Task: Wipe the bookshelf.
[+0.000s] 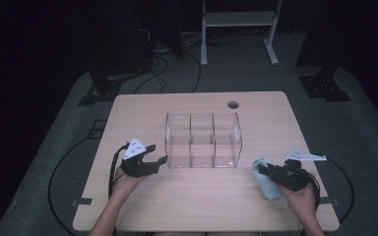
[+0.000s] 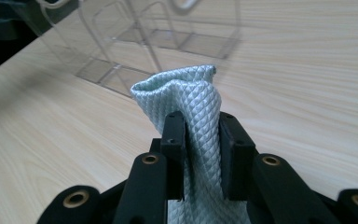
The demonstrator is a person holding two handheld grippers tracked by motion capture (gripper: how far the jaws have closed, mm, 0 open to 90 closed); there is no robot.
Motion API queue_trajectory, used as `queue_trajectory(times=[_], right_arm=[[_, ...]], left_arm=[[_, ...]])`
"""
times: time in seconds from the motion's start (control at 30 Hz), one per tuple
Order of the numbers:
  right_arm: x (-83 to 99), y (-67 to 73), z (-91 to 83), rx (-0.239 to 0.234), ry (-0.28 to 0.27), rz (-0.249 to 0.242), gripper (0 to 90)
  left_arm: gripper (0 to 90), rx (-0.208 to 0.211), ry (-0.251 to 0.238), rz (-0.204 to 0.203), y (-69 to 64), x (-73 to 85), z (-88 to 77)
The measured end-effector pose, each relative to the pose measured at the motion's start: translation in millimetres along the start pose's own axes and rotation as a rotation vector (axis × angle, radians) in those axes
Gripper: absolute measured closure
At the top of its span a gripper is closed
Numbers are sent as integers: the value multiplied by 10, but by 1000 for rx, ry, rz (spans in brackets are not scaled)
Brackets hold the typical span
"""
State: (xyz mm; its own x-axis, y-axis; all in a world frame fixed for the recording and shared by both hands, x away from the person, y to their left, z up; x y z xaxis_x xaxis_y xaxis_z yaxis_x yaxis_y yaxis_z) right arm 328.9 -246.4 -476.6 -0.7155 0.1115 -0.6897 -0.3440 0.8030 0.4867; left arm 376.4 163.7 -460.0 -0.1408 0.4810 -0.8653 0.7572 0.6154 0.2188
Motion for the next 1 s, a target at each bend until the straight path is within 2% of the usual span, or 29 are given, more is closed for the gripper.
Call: queue_trajectory(times=[0.17,0.3,0.43,0.5,0.57,0.63,0.7,0.8,0.87,1.0], right_arm=[[24,-182,-151,44,2,19,725],[25,-353,-241,78,2,59,717],[-8,-538,-262,123,9,84,714],[-41,-628,-255,139,11,106,709],[-98,-708,-224,171,10,108,703],[-158,-740,-176,189,2,111,698],[-235,-762,-79,201,10,112,644],[-332,-772,91,178,25,135,505],[-359,-749,170,157,34,147,473],[-341,-681,266,146,57,118,453]], left_arm=[[325,-1,10,8,-2,62,-51],[307,-9,17,4,7,110,-84],[298,2,29,21,-11,158,-119],[294,3,32,19,-6,184,-141],[290,2,31,12,1,204,-145],[286,11,25,6,9,221,-138],[275,15,21,-2,12,229,-125],[244,19,20,7,-3,229,-120],[232,21,14,6,-11,234,-128],[204,16,19,-3,-4,265,-153]])
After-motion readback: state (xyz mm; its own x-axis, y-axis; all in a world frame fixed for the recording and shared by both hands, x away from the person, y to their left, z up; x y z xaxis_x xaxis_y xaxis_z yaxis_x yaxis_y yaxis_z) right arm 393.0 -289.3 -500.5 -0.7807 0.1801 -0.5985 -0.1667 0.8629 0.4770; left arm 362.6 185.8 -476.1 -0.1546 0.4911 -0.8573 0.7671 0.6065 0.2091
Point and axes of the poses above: each handheld gripper's, and its own axes: z roughly forward along the jaws, x roughly out of its underside, y roughly to its left, the point moved 6 cm from there along z, roughly forward along the jaws, and after that the axes turned 14 degrees about z, right-handed, at the moved point
